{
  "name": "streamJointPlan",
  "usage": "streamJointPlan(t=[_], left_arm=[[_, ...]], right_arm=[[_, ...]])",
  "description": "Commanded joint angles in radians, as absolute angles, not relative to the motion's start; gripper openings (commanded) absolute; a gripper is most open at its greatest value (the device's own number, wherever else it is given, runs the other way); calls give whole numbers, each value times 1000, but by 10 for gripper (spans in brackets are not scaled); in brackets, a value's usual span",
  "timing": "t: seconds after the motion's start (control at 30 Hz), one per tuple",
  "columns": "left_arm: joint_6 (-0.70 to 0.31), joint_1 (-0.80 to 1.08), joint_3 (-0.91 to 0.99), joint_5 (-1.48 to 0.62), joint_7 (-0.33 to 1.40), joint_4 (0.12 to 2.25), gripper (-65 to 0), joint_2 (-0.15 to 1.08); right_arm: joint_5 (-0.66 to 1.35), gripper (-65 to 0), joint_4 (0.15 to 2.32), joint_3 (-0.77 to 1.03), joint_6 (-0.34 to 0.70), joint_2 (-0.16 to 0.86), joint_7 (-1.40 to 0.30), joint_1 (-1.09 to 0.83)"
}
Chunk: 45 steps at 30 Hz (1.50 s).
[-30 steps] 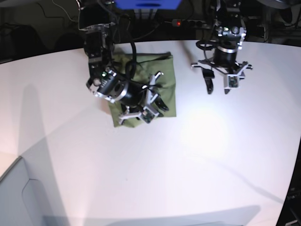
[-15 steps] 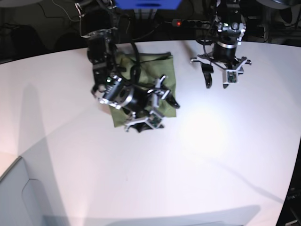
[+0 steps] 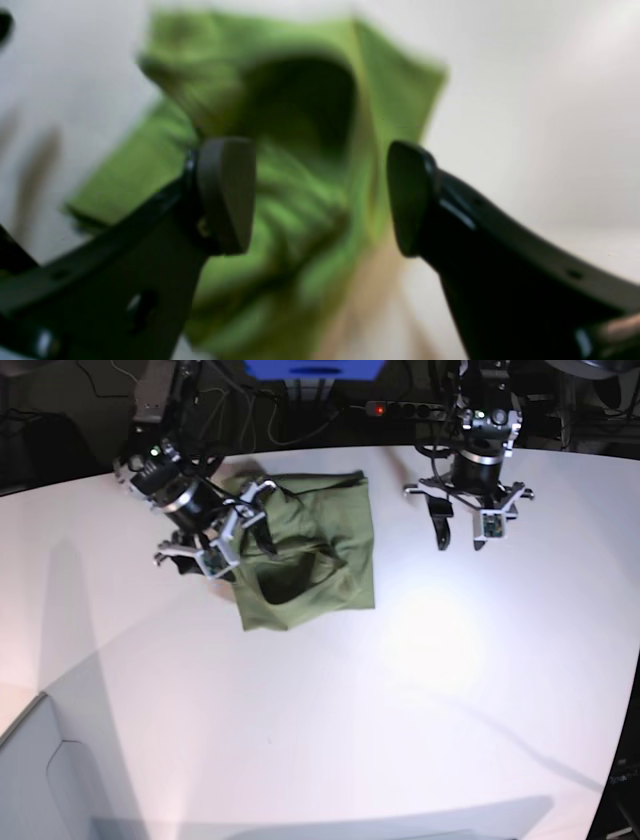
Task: Fold the T-shirt properly
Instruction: 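Press the folded end down with the right gripper and release, then grasp the folded bundle's edge with the right gripper and pull it toward the robot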
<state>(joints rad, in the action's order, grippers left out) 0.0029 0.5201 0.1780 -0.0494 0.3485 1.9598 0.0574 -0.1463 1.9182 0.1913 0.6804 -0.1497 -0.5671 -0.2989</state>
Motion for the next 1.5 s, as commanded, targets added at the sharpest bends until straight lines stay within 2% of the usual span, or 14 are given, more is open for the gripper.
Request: streamJointPlan(t=[0.0,0.63,0.7,0.83,0.87,1.1,1.27,1.4,1.47], left_arm=[[4,513,177,-50,325,1980,-336,64],[4,510,179,-50,323,1979,-336,67],[4,510,179,-50,323,1979,-336,67],[5,507,179,-50,323,1979,-336,67],[5,507,179,-50,323,1979,-336,68],[4,472,237,-50,329,1979,-336,61],[4,470,249,-50,329,1979,-336,65],[4,460,249,-50,329,1979,-336,65],[4,458,263,-50,329,1977,-336,62]], right_arm=[[-120,-290,1936,185,698,-156,-536,-309],[-116,-306,1847,180,698,-156,-533,-318],[-116,-369,1850,156,698,-156,-533,-321],[-116,-627,1851,102,698,-156,-532,-344],[-116,-650,1856,87,698,-156,-532,-352],[-120,-620,1877,-70,698,-136,-532,-395],[-122,-610,1877,-223,698,-50,-538,-386],[-122,-514,1876,-302,698,-2,-536,-384],[-122,-504,1871,-311,698,7,-533,-392]])
